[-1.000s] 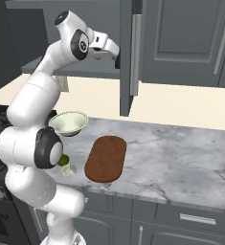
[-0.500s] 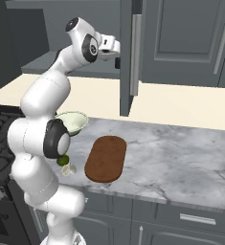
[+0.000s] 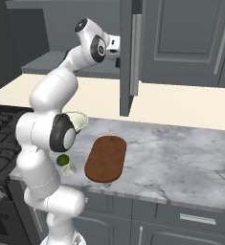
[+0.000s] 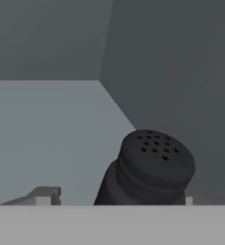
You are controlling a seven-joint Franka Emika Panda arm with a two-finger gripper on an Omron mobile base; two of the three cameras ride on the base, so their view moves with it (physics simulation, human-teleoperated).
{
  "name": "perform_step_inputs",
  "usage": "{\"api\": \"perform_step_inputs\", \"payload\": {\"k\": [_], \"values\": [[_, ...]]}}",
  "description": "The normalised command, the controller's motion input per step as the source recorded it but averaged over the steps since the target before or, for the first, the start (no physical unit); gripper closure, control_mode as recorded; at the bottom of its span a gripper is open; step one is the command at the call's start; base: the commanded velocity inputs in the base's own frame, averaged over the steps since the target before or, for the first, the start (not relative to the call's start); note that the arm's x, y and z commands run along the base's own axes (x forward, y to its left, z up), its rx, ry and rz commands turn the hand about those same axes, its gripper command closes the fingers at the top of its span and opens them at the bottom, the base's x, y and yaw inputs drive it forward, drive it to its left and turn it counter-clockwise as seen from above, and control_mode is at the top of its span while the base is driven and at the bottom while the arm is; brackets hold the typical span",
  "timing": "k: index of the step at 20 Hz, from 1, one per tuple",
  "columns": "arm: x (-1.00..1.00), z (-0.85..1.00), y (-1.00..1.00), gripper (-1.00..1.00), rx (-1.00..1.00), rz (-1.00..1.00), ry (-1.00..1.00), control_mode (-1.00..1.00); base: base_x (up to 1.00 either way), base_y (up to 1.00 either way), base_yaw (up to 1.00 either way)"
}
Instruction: Open the cabinet. Place the bowl and condiment on the counter. Then place the lime and garlic on the cutting board.
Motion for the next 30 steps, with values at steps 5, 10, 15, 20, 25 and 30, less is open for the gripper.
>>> {"api": "perform_step_inputs", "payload": {"k": [5, 10, 15, 20, 25, 30], "values": [[-0.3, -0.01, -0.05, 1.0, 0.0, -0.01, -0.03, -1.0, 0.0, 0.0, 0.0], [-1.0, -0.14, 0.11, 1.0, 0.0, 0.0, -0.16, -1.0, 0.0, 0.0, 0.0], [-1.0, -0.19, 0.42, 1.0, -0.01, 0.01, -0.15, -1.0, 0.0, 0.0, 0.0], [-1.0, -0.06, 0.22, 1.0, 0.0, 0.01, -0.05, -1.0, 0.0, 0.0, 0.0], [-1.0, -0.43, -0.01, 1.0, 0.0, 0.04, 0.0, -1.0, 0.0, 0.0, 0.0], [-0.93, -0.97, 0.0, 1.0, -0.07, 0.12, 0.02, -1.0, 0.0, 0.0, 0.0]]}}
